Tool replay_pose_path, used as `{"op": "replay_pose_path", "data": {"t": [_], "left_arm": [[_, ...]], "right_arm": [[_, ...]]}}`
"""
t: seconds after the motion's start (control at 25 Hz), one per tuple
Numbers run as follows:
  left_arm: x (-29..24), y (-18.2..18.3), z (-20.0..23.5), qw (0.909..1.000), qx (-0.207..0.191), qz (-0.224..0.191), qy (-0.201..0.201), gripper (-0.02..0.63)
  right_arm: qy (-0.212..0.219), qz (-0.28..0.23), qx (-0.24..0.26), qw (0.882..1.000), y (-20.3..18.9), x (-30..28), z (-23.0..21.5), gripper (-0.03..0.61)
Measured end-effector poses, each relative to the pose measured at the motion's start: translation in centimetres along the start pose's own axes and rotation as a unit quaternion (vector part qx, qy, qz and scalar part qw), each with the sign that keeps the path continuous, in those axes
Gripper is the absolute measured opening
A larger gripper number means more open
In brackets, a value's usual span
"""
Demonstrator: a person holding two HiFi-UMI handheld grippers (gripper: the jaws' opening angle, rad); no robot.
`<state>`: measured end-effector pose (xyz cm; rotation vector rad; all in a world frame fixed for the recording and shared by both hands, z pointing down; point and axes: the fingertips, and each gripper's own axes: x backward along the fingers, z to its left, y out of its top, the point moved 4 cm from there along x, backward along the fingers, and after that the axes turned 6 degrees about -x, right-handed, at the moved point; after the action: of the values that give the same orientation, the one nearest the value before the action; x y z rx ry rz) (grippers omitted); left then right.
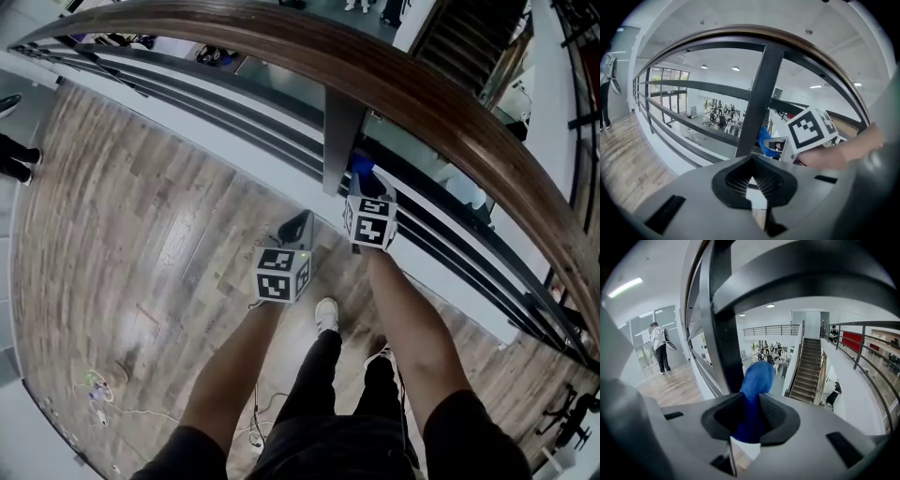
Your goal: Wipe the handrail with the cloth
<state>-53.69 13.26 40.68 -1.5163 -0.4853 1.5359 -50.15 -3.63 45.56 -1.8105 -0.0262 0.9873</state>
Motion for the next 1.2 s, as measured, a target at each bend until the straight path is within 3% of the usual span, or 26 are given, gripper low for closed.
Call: {"op": "replay_pose_path", "data": {"t": [0.28,0.52,0.84,1.2], "left_arm": [[0.7,-1.3,0.9,0.9998,-0.018,0.006,-0.003,0.003],[0.2,-1.7,-1.0,0.9997,-0.020,0.009,-0.014,0.003],[-1.2,-2.3,-6.6,0.9986,-0.031,0.011,-0.043,0.003],[-2.0,-2.7,-14.0,0.9943,-0.064,0.026,-0.081,0.003]], "right_arm": [[-0.027,0.008,0.015,0.999,-0.5,-1.2,0.3,0.101],[-0.039,0.011,0.011,0.999,-1.3,0.0,-1.2,0.101],[-0.050,0.003,0.002,0.999,-3.2,3.1,-6.5,0.101],[-0.104,0.004,-0.051,0.993,-5.9,9.0,-15.5,0.101]]}}
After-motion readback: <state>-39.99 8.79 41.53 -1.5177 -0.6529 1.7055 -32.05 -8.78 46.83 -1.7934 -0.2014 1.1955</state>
